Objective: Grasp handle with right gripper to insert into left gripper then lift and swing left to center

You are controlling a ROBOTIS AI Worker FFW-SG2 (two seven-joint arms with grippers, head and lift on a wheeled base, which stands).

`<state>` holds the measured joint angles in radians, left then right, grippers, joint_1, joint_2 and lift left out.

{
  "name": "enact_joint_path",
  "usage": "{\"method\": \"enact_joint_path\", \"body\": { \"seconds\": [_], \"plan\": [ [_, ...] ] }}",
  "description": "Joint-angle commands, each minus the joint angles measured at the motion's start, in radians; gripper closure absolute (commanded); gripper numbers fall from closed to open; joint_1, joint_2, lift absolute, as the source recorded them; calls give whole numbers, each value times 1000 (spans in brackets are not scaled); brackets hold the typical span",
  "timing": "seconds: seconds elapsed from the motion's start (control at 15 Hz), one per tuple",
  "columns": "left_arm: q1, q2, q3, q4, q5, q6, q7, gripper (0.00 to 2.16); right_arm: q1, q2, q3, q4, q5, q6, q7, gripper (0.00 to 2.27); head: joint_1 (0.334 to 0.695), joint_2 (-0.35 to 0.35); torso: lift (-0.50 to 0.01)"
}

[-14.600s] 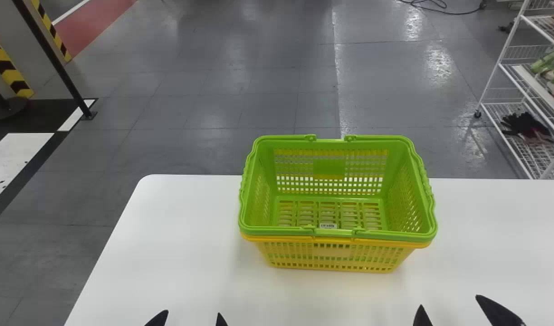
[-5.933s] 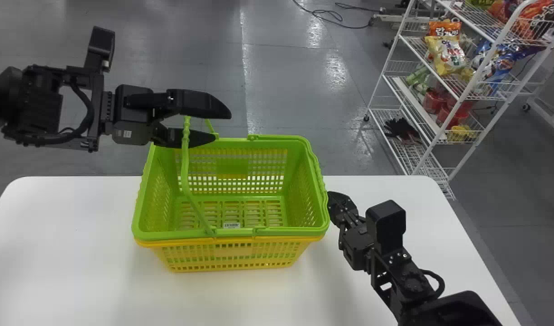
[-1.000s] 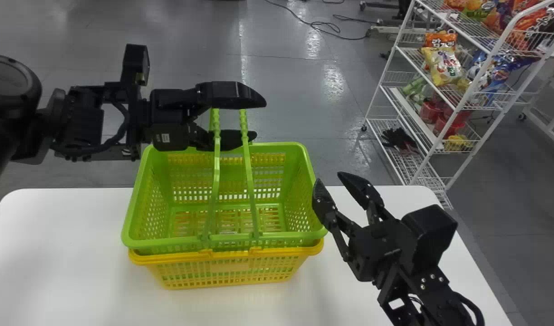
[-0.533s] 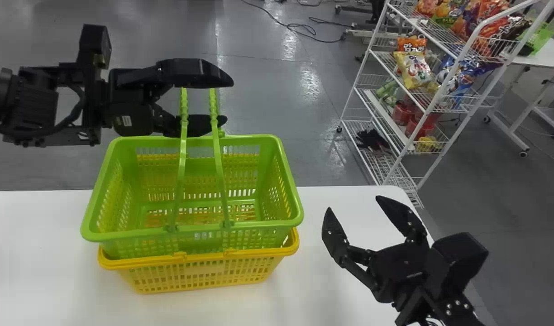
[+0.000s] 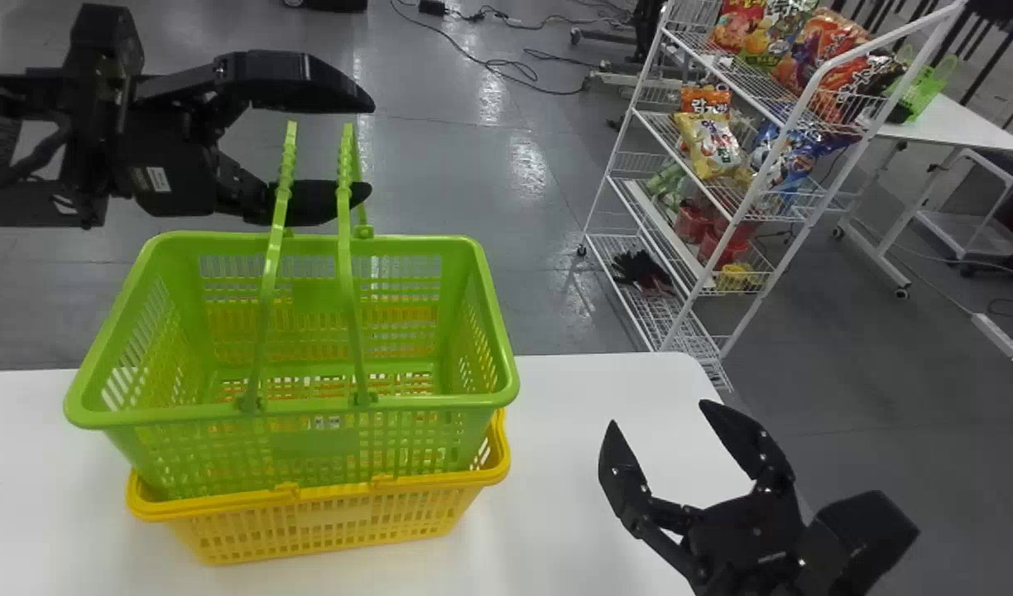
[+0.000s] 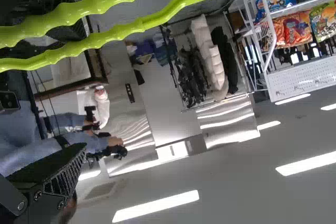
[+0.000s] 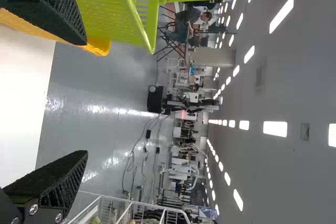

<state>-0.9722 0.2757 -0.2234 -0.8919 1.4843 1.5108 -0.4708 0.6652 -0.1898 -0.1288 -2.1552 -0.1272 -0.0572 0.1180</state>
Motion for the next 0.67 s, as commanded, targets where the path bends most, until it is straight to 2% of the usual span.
{"method": "enact_joint_path", "body": {
  "seconds": [0.0,0.6],
  "plan": [
    [-49,14,-22,41,50,26,9,178,19,4,0,15,1,-32,2,56,635,-288,-93],
    [-207,53,-80,137,160,61,58,211,62,46,5,78,11,-183,25,60,610,-273,-93]
  ]
}}
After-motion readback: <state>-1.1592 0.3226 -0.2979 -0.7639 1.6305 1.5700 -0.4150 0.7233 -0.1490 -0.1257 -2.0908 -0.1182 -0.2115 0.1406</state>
